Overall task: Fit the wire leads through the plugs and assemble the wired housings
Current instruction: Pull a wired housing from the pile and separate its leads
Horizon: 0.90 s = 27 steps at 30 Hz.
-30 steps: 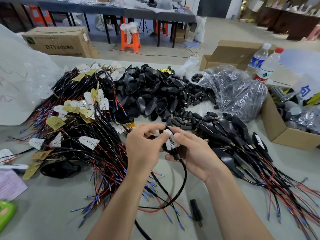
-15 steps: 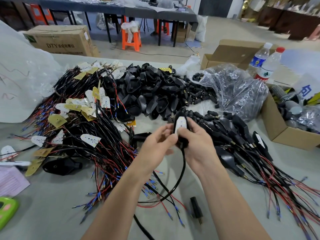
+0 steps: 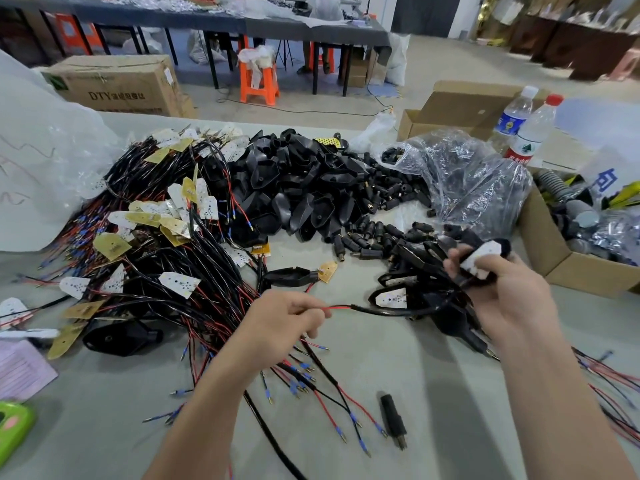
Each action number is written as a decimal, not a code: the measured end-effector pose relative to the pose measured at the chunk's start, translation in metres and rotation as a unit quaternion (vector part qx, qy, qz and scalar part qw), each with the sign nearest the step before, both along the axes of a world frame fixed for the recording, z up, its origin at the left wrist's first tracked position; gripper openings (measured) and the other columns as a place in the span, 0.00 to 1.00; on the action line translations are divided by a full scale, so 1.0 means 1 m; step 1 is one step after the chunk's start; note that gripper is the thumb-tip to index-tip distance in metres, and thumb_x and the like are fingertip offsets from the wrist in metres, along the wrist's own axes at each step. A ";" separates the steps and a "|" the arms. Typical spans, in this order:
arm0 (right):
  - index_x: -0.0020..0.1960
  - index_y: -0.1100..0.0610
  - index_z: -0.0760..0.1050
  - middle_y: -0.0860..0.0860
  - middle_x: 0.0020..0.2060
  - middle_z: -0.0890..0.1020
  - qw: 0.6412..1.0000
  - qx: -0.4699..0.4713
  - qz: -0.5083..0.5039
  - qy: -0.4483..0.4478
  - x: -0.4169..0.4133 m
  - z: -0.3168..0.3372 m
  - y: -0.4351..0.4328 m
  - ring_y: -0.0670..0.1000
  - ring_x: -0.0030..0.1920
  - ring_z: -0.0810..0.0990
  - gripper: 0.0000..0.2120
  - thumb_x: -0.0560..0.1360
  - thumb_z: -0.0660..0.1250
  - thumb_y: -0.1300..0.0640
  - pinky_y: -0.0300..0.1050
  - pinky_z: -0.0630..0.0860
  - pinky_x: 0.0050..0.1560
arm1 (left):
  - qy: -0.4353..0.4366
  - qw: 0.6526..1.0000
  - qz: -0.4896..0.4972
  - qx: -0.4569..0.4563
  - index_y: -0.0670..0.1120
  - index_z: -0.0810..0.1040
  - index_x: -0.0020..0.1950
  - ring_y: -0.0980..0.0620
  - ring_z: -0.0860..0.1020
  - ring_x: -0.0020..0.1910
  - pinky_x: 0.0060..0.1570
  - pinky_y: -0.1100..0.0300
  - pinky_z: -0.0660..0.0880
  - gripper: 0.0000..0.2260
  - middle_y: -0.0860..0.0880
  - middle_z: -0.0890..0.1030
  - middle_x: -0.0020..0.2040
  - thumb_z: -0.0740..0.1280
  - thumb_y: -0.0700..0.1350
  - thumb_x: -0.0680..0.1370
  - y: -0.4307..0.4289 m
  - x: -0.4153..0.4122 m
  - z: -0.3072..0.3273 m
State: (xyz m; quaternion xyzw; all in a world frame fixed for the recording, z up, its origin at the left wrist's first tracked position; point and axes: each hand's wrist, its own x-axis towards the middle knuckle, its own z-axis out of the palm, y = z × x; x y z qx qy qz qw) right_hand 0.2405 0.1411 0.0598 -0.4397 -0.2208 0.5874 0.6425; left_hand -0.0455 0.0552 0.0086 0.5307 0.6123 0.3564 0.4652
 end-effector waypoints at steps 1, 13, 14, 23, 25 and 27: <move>0.53 0.64 0.73 0.61 0.42 0.82 0.999 -0.022 0.017 -0.032 0.004 -0.008 -0.007 0.57 0.43 0.84 0.12 0.76 0.57 0.76 0.51 0.85 0.44 | -0.027 1.000 0.015 -0.001 0.55 0.88 0.44 0.59 0.75 0.32 0.37 0.63 0.72 0.10 0.51 0.83 0.32 0.70 0.43 0.81 0.001 -0.004 0.002; 0.49 0.44 0.84 0.39 0.40 0.83 0.691 -0.012 0.105 -0.715 -0.021 -0.033 -0.055 0.47 0.46 0.83 0.09 0.70 0.76 0.55 0.41 0.76 0.49 | 0.131 0.989 0.067 0.028 0.63 0.87 0.40 0.49 0.83 0.48 0.54 0.48 0.79 0.04 0.55 0.86 0.42 0.74 0.56 0.74 0.026 -0.030 0.019; 0.51 0.44 0.84 0.39 0.42 0.83 0.699 0.024 0.107 -0.707 -0.033 -0.031 -0.056 0.46 0.47 0.82 0.10 0.71 0.76 0.54 0.40 0.76 0.51 | 0.136 0.989 0.056 0.032 0.63 0.87 0.40 0.46 0.83 0.48 0.53 0.46 0.79 0.04 0.51 0.86 0.42 0.73 0.56 0.74 0.027 -0.029 0.020; 0.47 0.40 0.75 0.52 0.38 0.82 0.791 0.113 0.305 -0.518 -0.137 -0.060 -0.073 0.51 0.34 0.80 0.13 0.73 0.58 0.57 0.52 0.79 0.40 | 0.086 0.989 0.085 0.080 0.65 0.86 0.34 0.67 0.82 0.41 0.44 0.70 0.74 0.14 0.63 0.86 0.39 0.77 0.47 0.75 0.031 -0.033 0.021; 0.47 0.48 0.76 0.54 0.36 0.83 0.778 0.084 0.346 -0.518 -0.131 -0.067 -0.072 0.48 0.30 0.80 0.10 0.71 0.58 0.57 0.53 0.80 0.38 | 0.104 0.981 0.136 0.090 0.69 0.83 0.32 0.72 0.80 0.43 0.45 0.68 0.74 0.17 0.69 0.83 0.38 0.77 0.49 0.76 0.030 -0.040 0.019; 0.48 0.49 0.77 0.51 0.36 0.84 0.761 0.076 0.373 -0.525 -0.128 -0.070 -0.069 0.48 0.33 0.82 0.10 0.71 0.59 0.55 0.51 0.81 0.41 | 0.128 0.979 0.134 0.087 0.65 0.84 0.33 0.65 0.82 0.42 0.47 0.59 0.78 0.14 0.61 0.86 0.39 0.76 0.50 0.77 0.031 -0.042 0.015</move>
